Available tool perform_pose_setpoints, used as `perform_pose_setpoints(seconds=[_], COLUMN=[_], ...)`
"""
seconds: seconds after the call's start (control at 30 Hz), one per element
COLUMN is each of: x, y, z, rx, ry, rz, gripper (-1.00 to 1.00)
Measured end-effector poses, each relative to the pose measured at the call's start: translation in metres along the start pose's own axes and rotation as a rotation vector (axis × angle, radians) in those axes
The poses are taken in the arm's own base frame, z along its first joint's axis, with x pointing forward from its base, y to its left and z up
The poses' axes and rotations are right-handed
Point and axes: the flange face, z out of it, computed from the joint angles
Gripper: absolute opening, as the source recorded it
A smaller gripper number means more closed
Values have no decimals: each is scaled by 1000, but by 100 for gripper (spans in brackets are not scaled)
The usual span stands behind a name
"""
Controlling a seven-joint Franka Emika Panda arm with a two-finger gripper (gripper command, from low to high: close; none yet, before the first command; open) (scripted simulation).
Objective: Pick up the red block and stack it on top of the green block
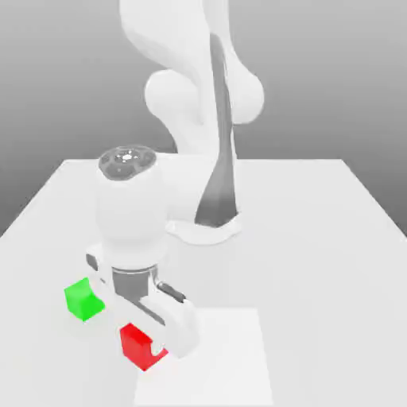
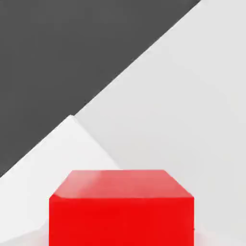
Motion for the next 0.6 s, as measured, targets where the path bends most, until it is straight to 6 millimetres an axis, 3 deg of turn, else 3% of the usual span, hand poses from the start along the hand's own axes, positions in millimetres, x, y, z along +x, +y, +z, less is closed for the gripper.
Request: perform_pose_setpoints(seconds=[0.07, 0.2, 0.3, 0.47, 0.5, 0.6], x=[45, 102, 118, 120, 120, 120], y=[31, 102, 138, 144, 144, 144], z=[-13, -31, -29, 14, 23, 23], rx=[-3, -5, 0, 1, 0, 0], ry=[8, 8, -1, -4, -4, -4], rz=[103, 268, 340, 352, 352, 352], gripper=[-100, -100, -100, -100, 100, 100])
